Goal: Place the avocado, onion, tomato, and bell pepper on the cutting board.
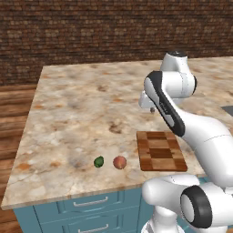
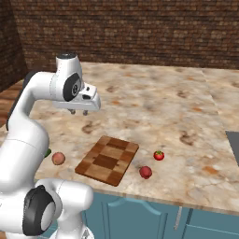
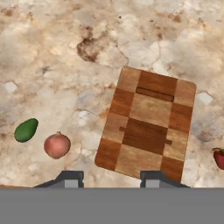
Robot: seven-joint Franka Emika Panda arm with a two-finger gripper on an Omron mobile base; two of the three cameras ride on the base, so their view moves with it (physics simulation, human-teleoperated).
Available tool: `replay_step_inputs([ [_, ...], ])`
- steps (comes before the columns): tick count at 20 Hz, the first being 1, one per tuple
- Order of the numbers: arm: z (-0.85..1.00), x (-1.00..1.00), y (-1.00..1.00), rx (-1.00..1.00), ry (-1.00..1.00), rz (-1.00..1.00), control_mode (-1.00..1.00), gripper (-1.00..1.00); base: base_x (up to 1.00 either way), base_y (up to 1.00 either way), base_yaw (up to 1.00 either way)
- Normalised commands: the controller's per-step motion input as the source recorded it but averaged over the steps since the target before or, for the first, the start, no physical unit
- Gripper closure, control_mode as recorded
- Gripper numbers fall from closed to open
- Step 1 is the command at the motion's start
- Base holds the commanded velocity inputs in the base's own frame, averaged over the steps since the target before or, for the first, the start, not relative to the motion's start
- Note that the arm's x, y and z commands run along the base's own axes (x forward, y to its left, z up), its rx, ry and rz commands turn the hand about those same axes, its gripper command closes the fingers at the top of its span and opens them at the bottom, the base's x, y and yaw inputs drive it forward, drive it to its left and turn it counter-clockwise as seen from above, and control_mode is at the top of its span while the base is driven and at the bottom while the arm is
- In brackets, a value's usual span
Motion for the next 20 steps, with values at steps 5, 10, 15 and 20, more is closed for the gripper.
replay_step_inputs([
  [5,-0.10,-0.09,0.20,-0.04,0.01,0.00,-1.00,-1.00,0.00,0.00,0.00],
  [10,-0.23,-0.22,0.58,-0.11,0.04,0.00,-1.00,-1.00,0.00,0.00,0.00],
  [15,-0.31,-0.16,0.43,-0.04,0.07,0.00,-1.00,-1.00,0.00,0.00,0.00],
  [20,-0.37,-0.14,0.19,-0.05,0.04,0.00,-1.00,-1.00,0.00,0.00,0.00],
])
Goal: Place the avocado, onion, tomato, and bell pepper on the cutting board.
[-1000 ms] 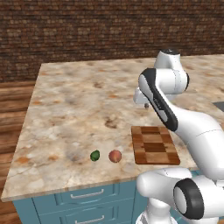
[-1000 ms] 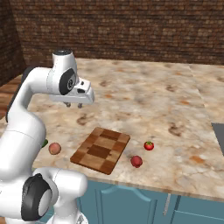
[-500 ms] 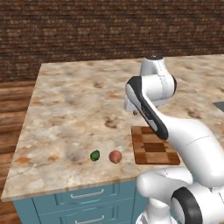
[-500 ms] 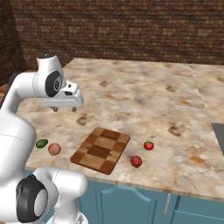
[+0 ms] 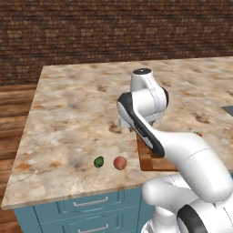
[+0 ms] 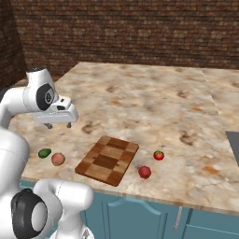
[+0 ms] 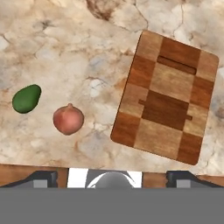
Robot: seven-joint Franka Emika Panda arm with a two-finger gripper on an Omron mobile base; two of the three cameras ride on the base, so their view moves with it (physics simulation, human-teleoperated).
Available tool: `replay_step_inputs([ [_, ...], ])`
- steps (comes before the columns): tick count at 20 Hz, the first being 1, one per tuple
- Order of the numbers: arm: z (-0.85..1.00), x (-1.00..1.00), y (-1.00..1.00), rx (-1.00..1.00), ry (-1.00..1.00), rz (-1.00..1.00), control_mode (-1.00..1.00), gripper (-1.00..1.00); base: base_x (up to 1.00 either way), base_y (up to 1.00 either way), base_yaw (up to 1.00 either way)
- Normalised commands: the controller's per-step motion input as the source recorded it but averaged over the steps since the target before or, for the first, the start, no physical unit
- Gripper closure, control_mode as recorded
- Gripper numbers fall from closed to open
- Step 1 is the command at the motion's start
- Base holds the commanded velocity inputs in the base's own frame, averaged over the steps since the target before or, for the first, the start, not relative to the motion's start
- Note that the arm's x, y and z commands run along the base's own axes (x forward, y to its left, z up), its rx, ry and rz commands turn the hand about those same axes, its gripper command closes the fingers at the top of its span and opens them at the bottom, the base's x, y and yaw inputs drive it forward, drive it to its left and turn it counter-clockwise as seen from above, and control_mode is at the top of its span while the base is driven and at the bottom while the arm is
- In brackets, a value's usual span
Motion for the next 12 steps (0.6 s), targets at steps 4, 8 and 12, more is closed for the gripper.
replay_step_inputs([
  [4,-0.38,-0.17,0.17,-0.03,0.04,0.00,-1.00,-1.00,0.00,0.00,0.00],
  [8,-0.39,-0.02,0.21,-0.04,0.10,0.00,-1.00,-1.00,0.00,0.00,0.00],
  [12,-0.37,0.00,0.22,-0.01,0.11,0.00,-1.00,-1.00,0.00,0.00,0.00],
])
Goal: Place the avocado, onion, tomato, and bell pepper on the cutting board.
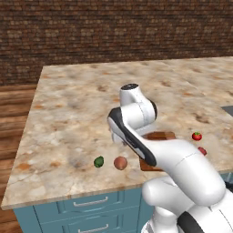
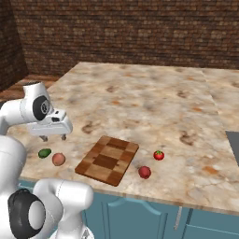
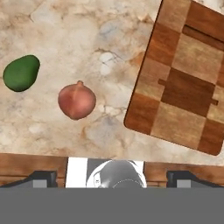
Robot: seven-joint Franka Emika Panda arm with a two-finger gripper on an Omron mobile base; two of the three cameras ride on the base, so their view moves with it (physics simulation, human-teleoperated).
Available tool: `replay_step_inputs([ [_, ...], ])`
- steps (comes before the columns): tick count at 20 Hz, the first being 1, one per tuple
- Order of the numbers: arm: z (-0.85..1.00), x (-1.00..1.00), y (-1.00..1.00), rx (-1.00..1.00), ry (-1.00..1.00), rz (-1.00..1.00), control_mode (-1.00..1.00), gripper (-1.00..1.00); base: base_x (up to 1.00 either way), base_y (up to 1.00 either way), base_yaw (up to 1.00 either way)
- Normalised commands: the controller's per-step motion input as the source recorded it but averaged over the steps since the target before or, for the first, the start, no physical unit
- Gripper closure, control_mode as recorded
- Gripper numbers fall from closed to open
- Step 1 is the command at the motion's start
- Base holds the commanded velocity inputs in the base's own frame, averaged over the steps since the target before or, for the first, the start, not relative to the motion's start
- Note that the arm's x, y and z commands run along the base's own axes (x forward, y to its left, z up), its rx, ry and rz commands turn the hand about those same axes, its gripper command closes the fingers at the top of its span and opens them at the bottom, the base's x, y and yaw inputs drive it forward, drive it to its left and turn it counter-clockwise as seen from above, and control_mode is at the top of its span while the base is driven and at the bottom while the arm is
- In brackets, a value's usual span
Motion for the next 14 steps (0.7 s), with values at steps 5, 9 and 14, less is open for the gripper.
replay_step_inputs([
  [5,-0.34,0.13,0.17,0.00,0.10,0.00,-1.00,-1.00,0.00,0.00,0.00],
  [9,-0.19,0.30,0.12,-0.01,0.12,0.00,-1.00,-1.00,0.00,0.00,0.00],
  [14,-0.20,0.26,0.09,-0.01,0.07,0.00,-1.00,-1.00,0.00,0.00,0.00],
])
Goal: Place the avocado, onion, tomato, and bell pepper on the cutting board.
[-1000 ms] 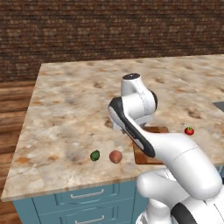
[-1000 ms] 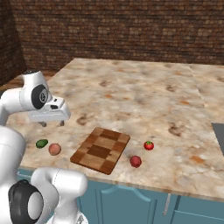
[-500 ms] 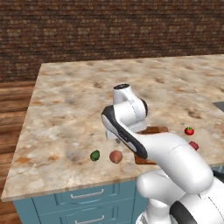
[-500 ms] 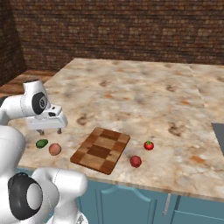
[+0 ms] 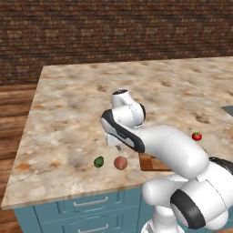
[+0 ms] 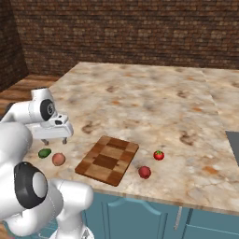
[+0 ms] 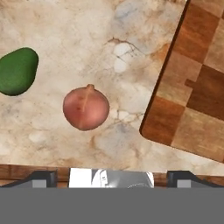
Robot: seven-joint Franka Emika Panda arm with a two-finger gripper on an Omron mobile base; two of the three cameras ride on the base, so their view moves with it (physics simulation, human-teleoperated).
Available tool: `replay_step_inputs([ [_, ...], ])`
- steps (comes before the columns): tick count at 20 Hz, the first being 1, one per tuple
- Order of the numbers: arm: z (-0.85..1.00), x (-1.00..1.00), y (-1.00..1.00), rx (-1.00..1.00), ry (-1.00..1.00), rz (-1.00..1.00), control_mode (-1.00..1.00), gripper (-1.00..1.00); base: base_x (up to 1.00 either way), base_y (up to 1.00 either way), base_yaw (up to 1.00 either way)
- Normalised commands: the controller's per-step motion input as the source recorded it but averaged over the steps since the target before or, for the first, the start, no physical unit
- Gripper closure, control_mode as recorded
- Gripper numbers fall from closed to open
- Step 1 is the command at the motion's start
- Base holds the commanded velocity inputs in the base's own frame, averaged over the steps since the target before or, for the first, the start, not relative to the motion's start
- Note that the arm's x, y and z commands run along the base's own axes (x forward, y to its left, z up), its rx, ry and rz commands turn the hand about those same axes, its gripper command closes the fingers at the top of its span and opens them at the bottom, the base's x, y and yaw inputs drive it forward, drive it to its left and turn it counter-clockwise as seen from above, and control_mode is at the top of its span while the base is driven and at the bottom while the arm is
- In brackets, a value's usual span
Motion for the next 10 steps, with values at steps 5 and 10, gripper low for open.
replay_step_inputs([
  [5,-0.28,0.14,0.15,-0.04,0.02,0.00,-1.00,-1.00,0.00,0.00,0.00],
  [10,-0.33,0.08,0.13,-0.04,0.02,0.00,-1.00,-1.00,0.00,0.00,0.00],
])
